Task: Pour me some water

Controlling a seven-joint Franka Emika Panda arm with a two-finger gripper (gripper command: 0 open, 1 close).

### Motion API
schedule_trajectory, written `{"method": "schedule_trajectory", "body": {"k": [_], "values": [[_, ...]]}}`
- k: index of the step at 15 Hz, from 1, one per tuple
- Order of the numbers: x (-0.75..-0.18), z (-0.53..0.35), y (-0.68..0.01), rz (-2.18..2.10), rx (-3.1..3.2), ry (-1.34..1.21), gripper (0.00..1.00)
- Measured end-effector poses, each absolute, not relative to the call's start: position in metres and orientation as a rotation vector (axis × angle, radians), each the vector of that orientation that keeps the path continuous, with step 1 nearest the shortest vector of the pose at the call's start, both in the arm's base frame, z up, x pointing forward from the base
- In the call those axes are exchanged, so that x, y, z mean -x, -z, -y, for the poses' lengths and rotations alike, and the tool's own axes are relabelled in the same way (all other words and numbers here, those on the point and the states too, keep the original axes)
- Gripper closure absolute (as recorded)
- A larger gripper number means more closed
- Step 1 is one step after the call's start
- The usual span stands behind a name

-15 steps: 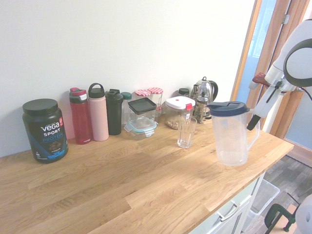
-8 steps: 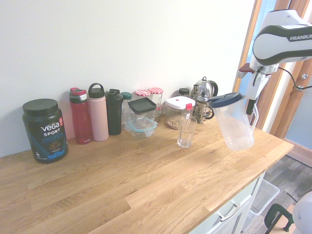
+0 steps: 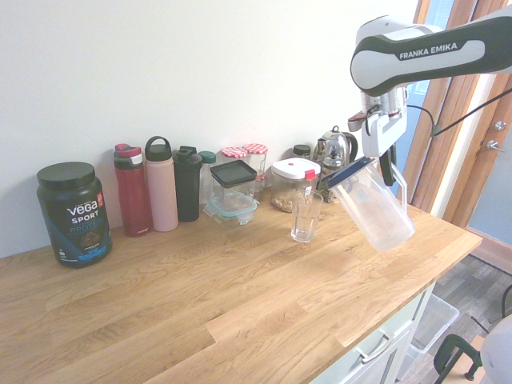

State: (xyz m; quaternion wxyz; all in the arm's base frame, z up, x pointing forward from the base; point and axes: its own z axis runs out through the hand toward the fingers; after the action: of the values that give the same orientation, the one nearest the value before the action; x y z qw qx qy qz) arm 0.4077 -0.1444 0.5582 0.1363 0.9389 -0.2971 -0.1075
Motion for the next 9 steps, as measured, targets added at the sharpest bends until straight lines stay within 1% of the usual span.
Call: {"method": "schedule_trajectory", "body": {"k": [3, 6, 9], "values": [[-0.428, 0.134, -0.550, 0.872, -2.656, 0.408, 1.00], [-0.448, 0.127, -0.552, 0.881, -2.634, 0.438, 1.00], [-0.455, 0.128, -0.556, 0.891, -2.619, 0.475, 1.00]]}}
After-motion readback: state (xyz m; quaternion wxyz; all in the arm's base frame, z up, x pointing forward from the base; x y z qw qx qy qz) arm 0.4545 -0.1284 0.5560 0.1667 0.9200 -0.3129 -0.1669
